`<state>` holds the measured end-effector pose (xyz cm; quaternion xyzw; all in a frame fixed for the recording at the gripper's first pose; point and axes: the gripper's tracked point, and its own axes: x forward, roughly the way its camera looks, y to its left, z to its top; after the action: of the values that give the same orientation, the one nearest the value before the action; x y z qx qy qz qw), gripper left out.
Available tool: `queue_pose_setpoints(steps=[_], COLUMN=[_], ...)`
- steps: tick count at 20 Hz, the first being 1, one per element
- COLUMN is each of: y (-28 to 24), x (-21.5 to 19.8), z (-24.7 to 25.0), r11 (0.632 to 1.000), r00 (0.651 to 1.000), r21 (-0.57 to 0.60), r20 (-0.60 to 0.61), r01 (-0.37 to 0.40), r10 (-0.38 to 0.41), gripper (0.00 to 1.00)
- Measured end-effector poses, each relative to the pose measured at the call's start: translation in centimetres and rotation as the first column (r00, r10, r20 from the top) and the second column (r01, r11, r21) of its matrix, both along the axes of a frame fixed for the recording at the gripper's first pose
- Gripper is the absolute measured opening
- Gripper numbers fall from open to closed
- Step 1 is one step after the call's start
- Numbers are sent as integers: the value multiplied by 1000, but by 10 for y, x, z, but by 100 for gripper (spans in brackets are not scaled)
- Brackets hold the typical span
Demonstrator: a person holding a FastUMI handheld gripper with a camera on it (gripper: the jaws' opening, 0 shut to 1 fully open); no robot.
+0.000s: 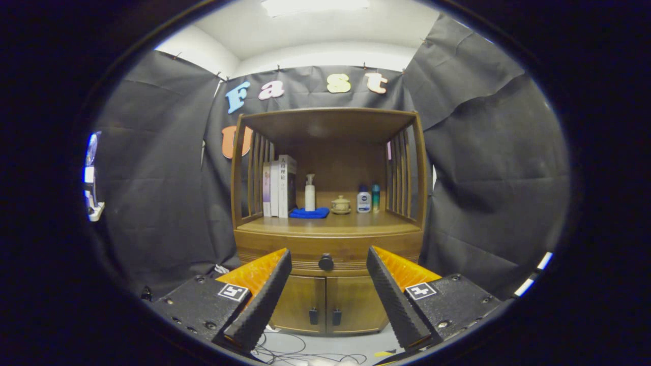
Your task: Pull open the drawer, take out the items inside it, and place them on the countertop above the cabinet.
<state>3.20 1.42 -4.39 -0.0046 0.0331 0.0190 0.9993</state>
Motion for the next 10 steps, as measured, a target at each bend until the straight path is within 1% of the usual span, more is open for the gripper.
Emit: queue_pose_setpoints(steps=[2,5,10], y=[7,13,18], x=[21,58,112], z=[-11,-29,-63], r11=[1000,1000,1000], r00=[1000,999,996], r21=[-8,-3,-20], r20=[-13,-42,-86], r01=[-17,-19,-4], r10=[17,19,2], gripper=[97,97,97])
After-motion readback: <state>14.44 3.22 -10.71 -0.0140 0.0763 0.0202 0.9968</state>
